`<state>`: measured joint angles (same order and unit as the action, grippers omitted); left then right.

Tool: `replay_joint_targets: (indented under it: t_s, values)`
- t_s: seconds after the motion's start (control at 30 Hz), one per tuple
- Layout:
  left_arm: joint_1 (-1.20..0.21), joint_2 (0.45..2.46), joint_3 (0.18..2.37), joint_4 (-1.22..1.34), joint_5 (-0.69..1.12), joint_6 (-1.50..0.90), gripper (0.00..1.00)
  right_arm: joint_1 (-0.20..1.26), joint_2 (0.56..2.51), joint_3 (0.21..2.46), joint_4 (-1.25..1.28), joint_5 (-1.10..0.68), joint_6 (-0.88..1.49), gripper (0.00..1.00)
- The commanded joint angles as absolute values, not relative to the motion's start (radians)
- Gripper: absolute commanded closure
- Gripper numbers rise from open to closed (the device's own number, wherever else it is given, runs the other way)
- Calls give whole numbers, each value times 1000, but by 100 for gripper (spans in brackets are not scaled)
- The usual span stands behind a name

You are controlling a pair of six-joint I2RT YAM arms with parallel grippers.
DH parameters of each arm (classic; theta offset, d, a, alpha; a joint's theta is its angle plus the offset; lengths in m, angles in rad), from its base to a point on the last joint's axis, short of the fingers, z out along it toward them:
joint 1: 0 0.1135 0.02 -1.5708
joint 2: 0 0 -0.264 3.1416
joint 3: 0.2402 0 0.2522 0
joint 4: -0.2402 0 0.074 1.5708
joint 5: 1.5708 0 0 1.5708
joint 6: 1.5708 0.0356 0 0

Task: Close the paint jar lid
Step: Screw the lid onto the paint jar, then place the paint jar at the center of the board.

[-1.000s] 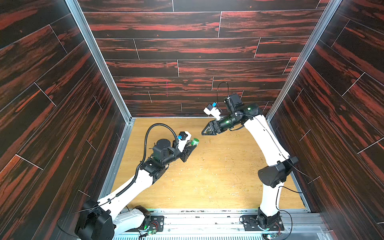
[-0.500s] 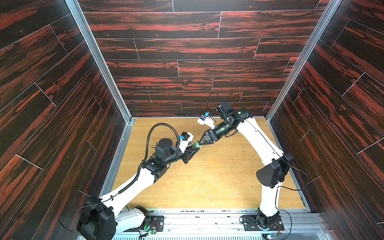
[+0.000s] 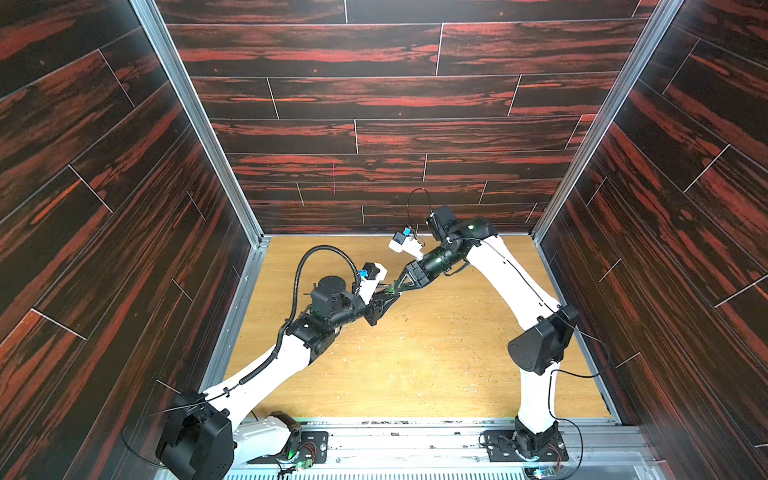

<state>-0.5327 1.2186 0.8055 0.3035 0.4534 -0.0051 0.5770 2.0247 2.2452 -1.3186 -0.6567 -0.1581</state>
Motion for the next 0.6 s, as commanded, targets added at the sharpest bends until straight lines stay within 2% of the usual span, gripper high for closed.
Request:
replay_joint_targets:
  t_s: [0.0,0.07,0.1,0.23,0.33,0.43,0.57]
  values:
    - [-532,1213,824,335,417,-18,39,575,2077,2325,-1349,-554,-117,73]
    - [-531,1213,819,332,385,-24,19,557,2108,2371,-1369,-507,-79,74]
    - [-529,1206,816,314,365,-20,2,544,2125,2389,-1374,-478,-56,74]
    - [-513,1151,765,259,236,-21,0,471,2203,2410,-1367,-247,70,75]
    - [-511,1087,704,252,73,-44,0,459,2255,2341,-1292,-27,113,73]
    - [-509,1018,655,240,-71,-70,0,454,2295,2220,-1144,100,168,73]
    - [-508,954,632,191,-199,-80,0,452,2337,2064,-942,153,216,73]
